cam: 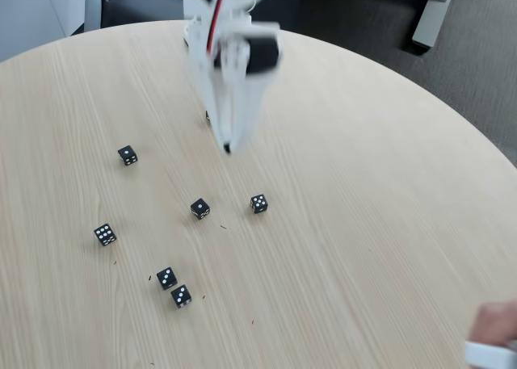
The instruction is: Pick up the dice with number 6
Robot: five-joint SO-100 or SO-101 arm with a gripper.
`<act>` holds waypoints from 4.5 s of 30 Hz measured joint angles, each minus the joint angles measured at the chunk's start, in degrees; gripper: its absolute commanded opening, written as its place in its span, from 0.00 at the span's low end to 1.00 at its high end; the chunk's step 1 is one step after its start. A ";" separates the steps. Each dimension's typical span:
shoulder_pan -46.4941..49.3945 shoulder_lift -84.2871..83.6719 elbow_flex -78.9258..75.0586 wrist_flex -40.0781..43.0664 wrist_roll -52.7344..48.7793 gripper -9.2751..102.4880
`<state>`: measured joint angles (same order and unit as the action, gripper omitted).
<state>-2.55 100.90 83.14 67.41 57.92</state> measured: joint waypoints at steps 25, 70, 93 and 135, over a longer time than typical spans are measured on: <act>16.00 -21.80 -1.85 0.00 -11.07 0.22; 27.69 -30.15 -1.93 -14.24 -19.25 0.30; 27.60 -33.75 -1.93 -13.89 -35.51 0.29; 32.61 -35.16 -1.93 -13.89 -22.94 0.29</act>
<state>30.06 65.74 81.21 53.53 34.98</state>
